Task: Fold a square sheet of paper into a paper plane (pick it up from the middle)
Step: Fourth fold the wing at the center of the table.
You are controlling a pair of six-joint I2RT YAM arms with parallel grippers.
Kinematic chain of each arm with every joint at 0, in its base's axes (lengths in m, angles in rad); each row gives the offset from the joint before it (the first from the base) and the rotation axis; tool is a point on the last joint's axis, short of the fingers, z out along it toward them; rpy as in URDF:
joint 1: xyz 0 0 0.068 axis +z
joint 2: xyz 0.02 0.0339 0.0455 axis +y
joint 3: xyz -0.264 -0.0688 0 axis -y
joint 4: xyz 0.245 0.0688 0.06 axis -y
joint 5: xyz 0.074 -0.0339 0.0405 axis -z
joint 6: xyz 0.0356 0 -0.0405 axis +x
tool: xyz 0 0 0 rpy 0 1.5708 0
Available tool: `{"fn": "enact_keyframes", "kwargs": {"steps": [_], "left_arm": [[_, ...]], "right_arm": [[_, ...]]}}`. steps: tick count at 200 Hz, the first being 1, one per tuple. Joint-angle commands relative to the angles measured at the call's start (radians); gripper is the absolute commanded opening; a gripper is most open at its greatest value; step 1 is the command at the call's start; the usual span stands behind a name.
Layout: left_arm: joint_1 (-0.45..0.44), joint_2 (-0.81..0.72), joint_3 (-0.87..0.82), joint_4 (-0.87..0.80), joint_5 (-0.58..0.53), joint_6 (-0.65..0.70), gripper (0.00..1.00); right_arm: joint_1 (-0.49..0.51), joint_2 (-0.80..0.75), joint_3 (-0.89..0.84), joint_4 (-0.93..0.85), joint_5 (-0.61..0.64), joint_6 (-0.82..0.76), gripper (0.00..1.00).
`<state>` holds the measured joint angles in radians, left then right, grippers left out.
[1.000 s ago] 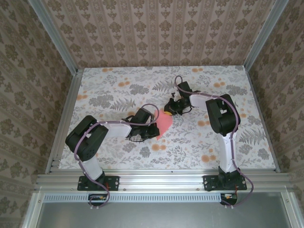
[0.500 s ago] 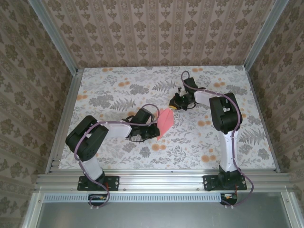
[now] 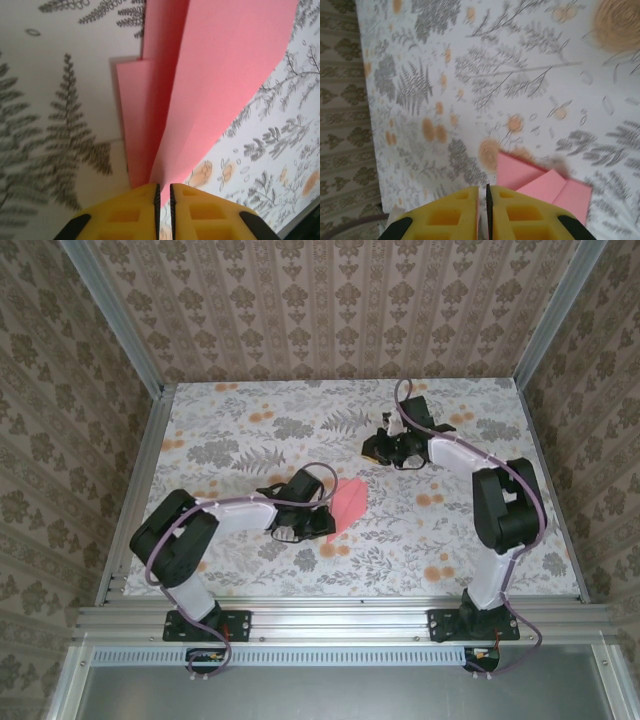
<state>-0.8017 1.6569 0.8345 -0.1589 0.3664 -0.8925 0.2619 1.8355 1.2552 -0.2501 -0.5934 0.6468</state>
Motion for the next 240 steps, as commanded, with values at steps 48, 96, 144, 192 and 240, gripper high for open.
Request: {"fn": "enact_keyframes", "kwargs": {"steps": [48,96,144,192,240], "left_arm": [[0.023,-0.244,-0.005,-0.172,-0.145,0.002,0.20],[0.049,-0.242,0.001,-0.165,-0.119,0.037,0.20],[0.045,-0.106,0.099,-0.151,-0.071,0.073,0.20],[0.016,0.028,0.213,-0.183,-0.066,0.109,0.19],[-0.018,0.119,0.304,-0.276,-0.136,0.143,0.16]], "right_arm": [[0.152,0.032,-0.200,0.184,-0.035,0.120,0.14],[0.180,0.125,-0.193,0.183,-0.007,0.125,0.14],[0.181,0.117,-0.196,0.160,-0.008,0.109,0.15],[0.152,-0.071,-0.236,0.109,0.042,0.090,0.25],[0.091,-0.226,-0.420,0.098,0.104,0.097,0.32]]}}
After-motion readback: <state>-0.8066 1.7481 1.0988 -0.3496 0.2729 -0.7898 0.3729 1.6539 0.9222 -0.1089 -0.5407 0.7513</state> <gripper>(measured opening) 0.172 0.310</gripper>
